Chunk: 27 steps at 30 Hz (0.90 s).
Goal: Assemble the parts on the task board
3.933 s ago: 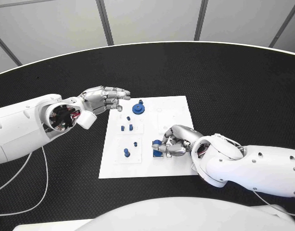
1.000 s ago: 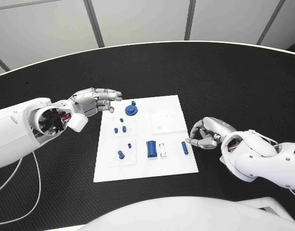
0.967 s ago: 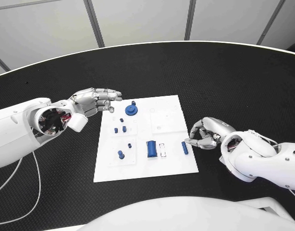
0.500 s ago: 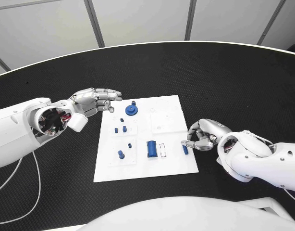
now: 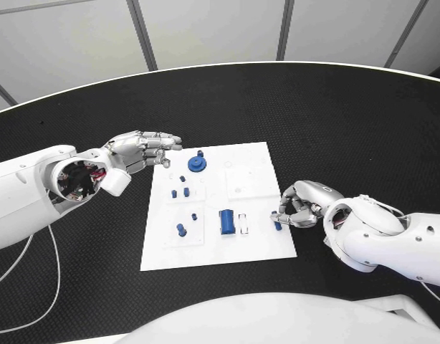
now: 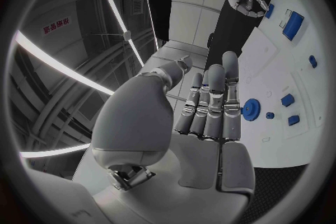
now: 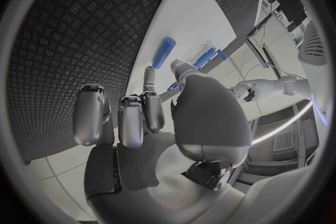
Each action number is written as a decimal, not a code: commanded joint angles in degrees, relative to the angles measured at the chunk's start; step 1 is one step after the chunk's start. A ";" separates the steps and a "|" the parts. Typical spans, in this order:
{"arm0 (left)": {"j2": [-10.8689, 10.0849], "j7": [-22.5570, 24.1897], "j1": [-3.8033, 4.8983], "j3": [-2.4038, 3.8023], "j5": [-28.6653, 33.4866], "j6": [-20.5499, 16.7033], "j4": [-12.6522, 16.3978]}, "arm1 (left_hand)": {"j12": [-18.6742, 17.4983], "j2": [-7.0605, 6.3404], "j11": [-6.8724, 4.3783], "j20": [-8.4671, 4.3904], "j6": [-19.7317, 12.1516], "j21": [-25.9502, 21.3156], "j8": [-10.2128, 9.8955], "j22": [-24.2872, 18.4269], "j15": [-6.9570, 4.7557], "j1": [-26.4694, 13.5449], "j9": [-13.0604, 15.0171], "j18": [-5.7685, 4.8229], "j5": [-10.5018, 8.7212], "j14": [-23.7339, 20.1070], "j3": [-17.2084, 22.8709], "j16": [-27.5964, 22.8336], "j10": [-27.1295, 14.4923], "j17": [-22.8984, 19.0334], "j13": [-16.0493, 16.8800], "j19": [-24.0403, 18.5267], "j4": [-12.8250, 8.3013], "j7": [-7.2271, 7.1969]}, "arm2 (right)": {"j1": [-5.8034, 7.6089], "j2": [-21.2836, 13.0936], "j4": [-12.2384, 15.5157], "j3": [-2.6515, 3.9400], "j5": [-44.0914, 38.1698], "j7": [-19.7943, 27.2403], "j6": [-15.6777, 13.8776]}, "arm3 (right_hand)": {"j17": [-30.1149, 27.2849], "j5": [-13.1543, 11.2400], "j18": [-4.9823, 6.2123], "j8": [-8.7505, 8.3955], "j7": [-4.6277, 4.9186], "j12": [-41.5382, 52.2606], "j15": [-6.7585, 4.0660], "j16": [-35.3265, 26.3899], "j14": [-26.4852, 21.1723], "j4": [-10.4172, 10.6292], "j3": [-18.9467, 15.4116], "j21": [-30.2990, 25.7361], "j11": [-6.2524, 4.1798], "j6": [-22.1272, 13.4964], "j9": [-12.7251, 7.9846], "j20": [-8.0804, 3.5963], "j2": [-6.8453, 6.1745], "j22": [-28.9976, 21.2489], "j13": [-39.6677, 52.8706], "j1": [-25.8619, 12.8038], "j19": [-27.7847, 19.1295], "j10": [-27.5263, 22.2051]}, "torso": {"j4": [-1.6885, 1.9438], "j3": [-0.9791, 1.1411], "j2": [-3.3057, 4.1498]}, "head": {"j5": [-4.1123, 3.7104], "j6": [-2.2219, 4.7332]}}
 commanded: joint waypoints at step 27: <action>-0.34 -0.13 0.01 0.00 0.00 -0.10 0.29 | 0.27 0.34 -0.06 0.26 -0.37 -0.34 0.01 -0.12 -0.02 0.10 0.10 0.86 0.37 -0.37 -0.08 0.05 -0.45 -0.14 0.06 -0.34 0.26 -0.03 | -0.68 1.61 -0.75 -0.26 -5.11 -1.06 5.13 | 13.67 0.38 -0.35 -0.31 -0.71 -0.02 -0.24 -0.12 5.73 -1.96 3.01 0.81 -0.32 1.01 0.61 -0.23 0.54 10.66 9.89 8.06 4.16 1.97 | -0.03 0.03 0.01 | 0.27 0.00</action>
